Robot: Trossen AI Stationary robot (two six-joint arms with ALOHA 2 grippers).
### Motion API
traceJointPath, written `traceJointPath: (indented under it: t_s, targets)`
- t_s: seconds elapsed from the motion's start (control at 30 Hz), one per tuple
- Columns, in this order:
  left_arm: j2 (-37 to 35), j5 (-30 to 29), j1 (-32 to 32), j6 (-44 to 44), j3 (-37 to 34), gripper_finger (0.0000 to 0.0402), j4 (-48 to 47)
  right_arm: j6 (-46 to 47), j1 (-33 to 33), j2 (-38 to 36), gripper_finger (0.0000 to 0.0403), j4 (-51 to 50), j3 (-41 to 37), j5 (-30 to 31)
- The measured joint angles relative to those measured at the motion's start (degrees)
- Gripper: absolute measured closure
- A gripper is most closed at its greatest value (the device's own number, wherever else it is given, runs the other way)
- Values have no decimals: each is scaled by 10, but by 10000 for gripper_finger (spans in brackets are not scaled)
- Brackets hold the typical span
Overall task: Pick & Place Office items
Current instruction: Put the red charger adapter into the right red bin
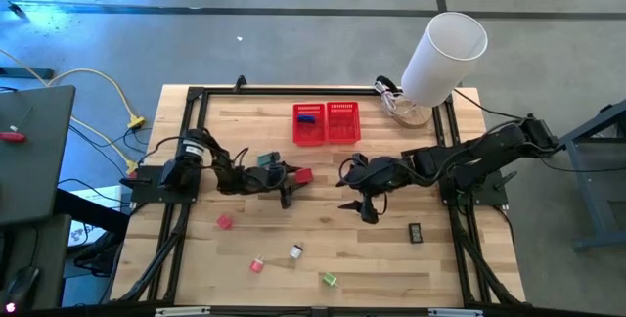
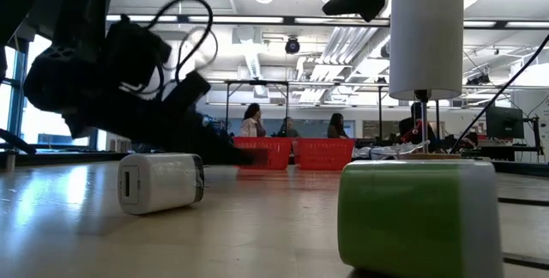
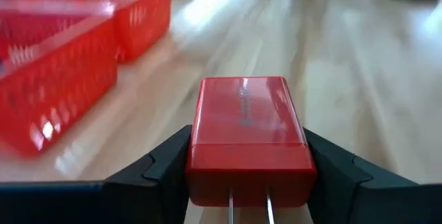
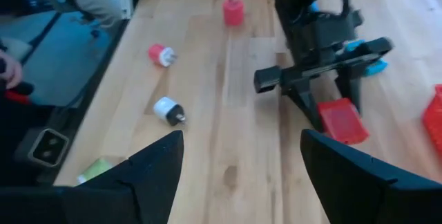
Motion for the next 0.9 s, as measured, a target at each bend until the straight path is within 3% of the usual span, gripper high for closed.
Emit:
traceJointPath:
  t_s: [0.3,0.57,0.77,0.9]
  targets:
    - [-62,-5,-9,50,0,201,-38,15,0,0,124,0,0,7]
    - [-146,-8,-14,126,0,201,-77,84,-2,0,124,0,0,83]
    - [-237,-21,-29,189,1,201,-133,141,-30,0,124,-23,0,73]
    - [-297,-42,-46,226,1,201,-175,139,-59,11,124,-38,0,22]
